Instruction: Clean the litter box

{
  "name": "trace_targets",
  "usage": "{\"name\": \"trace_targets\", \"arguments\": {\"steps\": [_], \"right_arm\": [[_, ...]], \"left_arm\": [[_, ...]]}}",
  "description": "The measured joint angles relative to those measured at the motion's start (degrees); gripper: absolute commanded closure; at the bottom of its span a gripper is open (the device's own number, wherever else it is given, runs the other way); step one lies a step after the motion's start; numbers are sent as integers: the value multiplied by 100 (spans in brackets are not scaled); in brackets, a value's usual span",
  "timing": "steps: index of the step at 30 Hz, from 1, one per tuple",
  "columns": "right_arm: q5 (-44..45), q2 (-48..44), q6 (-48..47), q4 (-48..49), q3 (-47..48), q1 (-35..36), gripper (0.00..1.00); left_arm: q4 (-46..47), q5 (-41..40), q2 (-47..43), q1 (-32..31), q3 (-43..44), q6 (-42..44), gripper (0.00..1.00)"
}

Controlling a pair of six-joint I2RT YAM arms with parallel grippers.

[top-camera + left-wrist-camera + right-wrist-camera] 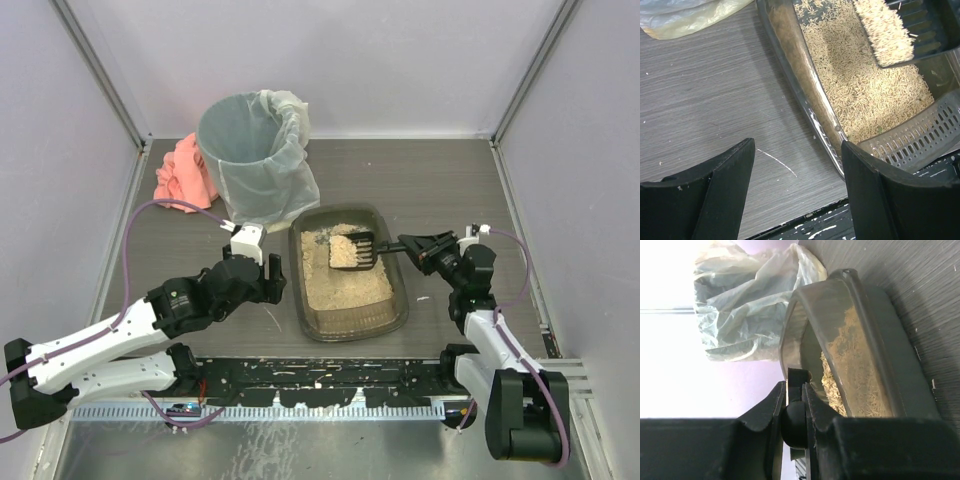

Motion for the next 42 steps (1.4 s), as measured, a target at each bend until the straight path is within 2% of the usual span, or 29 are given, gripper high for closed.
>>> {"name": "trace_targets", "arguments": {"steps": [4, 11, 14, 17, 21, 25, 28, 32, 35, 39, 42], "right_arm": [[-245, 4, 190, 341, -114, -323, 99], [-487, 330, 452, 1115, -345, -411, 100], [-520, 448, 463, 1276, -367, -219, 99], [-649, 393, 568, 1436, -450, -431, 99], [-713, 435, 544, 1504, -437, -382, 99], [-715, 415, 610, 1591, -476, -658, 99], [-787, 485, 557, 1615, -431, -345, 100], [-789, 490, 586, 1687, -485, -632, 99], [-817, 560, 535, 1725, -466, -435, 99], [-852, 514, 560, 1735, -507, -682, 99], [-898, 581, 472, 1729, -461, -466, 100]], "left_arm": [[-35, 2, 2, 0, 2, 63, 29], [-125, -2, -96, 2, 0, 98, 29], [-136, -7, -168, 2, -22, 98, 30], [-149, -4, -181, 4, -33, 98, 30], [-146, -4, -179, 4, -33, 98, 30], [-149, 0, -142, 4, -33, 98, 30], [-133, 0, -122, 4, -44, 98, 31], [-142, 4, -70, 4, -46, 98, 30], [-131, 2, -52, 4, -55, 98, 31], [-127, 15, -52, 9, -61, 96, 31], [-122, 11, -52, 9, -63, 96, 31]]}}
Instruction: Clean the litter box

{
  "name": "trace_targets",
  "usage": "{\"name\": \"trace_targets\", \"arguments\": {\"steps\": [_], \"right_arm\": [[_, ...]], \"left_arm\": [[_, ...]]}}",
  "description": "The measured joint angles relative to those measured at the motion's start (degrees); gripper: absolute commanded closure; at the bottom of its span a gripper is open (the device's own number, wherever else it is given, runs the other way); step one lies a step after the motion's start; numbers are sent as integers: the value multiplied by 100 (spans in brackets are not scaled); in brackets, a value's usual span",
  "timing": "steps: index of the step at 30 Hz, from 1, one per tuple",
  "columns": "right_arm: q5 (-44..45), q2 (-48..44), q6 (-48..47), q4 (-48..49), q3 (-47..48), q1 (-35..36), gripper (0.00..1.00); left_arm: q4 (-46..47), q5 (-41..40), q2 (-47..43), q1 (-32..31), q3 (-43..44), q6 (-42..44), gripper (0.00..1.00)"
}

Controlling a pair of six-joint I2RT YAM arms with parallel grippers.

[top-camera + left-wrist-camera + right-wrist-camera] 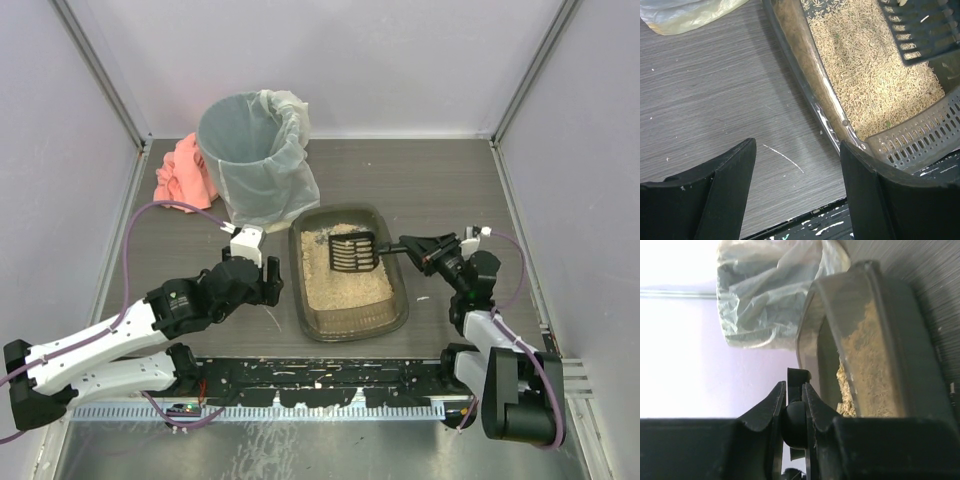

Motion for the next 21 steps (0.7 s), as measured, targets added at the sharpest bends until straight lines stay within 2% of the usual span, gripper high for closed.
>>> {"name": "trace_targets", "arguments": {"steps": [4, 8, 11, 21], "right_arm": [[20, -70, 33, -4, -20, -243, 99], [-48, -61, -85, -48, 107, 107, 99], [20, -173, -92, -76, 96, -70, 99], [68, -199, -302, -328, 413, 219, 99]], "left_arm": [[-28, -13, -4, 2, 0, 0, 30], [-44, -61, -74, 2, -11, 2, 30], [-79, -94, -149, 7, -11, 2, 30], [-289, -293, -402, 13, -120, -17, 29]]}}
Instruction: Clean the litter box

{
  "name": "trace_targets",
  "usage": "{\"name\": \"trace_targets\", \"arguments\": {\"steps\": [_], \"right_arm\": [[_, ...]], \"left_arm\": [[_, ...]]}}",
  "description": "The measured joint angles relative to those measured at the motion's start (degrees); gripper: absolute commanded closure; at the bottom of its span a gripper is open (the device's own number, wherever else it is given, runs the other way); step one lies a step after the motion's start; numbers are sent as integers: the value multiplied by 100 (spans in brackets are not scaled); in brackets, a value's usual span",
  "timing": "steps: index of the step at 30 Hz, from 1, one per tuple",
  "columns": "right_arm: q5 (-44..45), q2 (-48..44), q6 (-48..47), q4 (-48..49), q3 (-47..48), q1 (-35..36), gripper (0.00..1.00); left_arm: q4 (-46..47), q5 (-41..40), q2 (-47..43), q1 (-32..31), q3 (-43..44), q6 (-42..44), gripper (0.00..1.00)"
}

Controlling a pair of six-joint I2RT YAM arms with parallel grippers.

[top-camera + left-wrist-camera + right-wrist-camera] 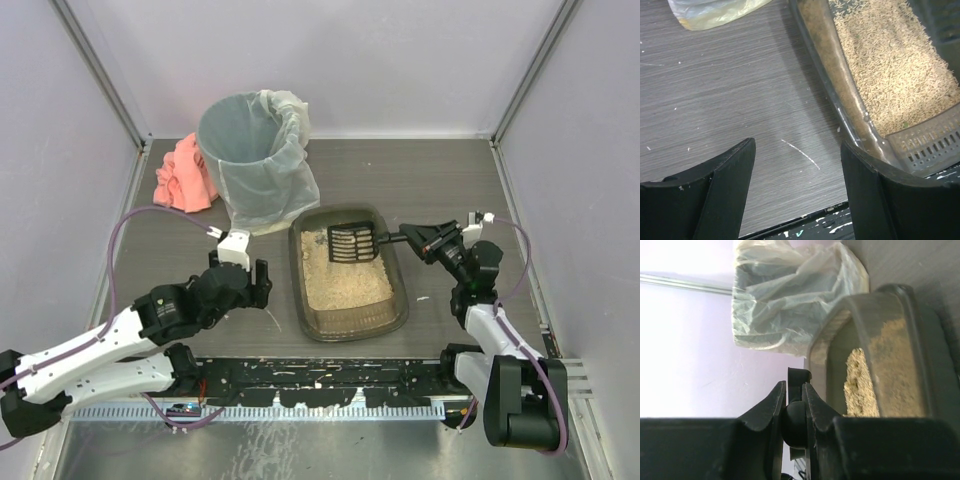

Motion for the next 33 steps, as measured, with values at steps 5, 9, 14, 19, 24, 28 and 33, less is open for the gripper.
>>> {"name": "trace_targets", "arguments": {"steps": [5, 9, 14, 19, 24, 28, 33], "right_arm": [[-2, 0, -273, 87, 415, 13, 99], [11, 31, -557, 208, 741, 61, 99], [297, 315, -483, 164, 1130, 219, 99], [951, 800, -221, -599, 1827, 601, 99], [1574, 1558, 144, -1117, 2966, 1220, 99], [1945, 2295, 271, -1458, 4323, 1799, 99], [2367, 3460, -4, -1696, 6314, 2350, 99]], "left_arm": [[-188, -79, -343, 11, -269, -33, 29], [-330, -122, -568, 20, -398, -120, 29], [-411, -149, -728, 20, -459, -146, 29], [-448, -153, -772, 20, -522, -149, 29], [-466, -166, -859, 20, -575, -146, 28], [-494, -170, -994, 20, -638, -146, 28], [-511, -199, -1198, 20, -643, -122, 28]]}}
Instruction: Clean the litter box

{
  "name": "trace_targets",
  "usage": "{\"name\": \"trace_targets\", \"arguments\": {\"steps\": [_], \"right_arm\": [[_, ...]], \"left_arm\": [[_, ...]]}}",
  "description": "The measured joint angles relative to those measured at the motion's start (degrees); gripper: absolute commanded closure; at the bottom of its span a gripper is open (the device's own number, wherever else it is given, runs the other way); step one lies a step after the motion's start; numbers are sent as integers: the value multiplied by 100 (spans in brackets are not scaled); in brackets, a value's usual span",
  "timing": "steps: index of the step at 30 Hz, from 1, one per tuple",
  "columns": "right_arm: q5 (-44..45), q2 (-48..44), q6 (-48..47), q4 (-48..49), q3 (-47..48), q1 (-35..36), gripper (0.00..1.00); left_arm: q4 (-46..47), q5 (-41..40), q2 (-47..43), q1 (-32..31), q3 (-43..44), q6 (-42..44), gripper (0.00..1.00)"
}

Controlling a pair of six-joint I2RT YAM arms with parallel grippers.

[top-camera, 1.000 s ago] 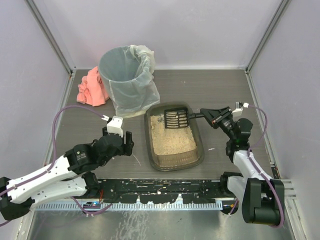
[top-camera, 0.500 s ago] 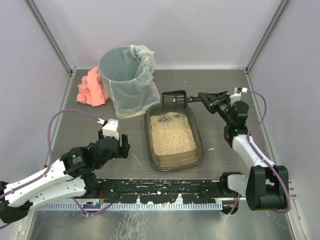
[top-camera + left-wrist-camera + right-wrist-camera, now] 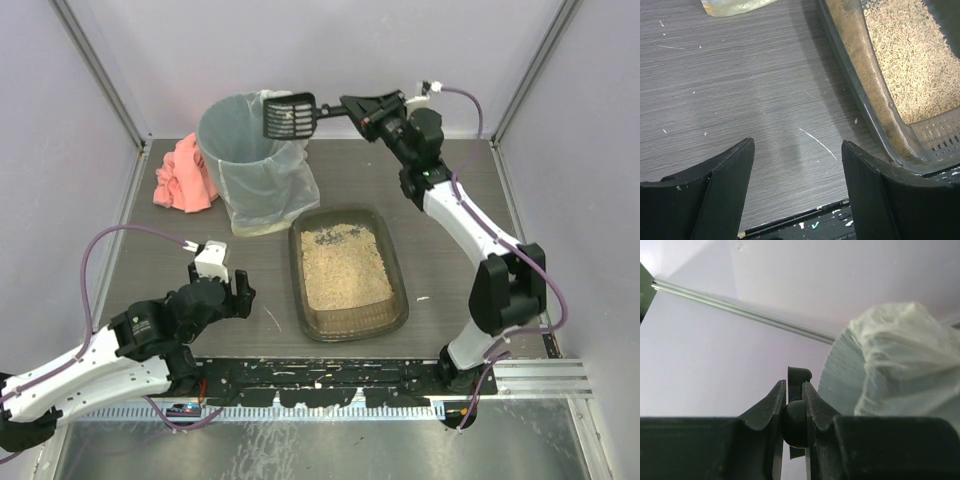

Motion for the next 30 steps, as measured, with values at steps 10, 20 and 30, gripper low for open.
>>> {"name": "trace_targets", "arguments": {"steps": [10, 20, 30], "right_arm": [[-144, 2468, -1757, -151, 3316, 463, 99], [-52, 3093, -4992, -1045, 4684, 1174, 99], [782, 2267, -7702, -1121, 4216, 2251, 99]], "left_arm": [[109, 26, -728, 0, -391, 140, 27], [166, 55, -682, 0, -413, 153, 28], [203, 94, -442, 0, -413, 153, 28]]}}
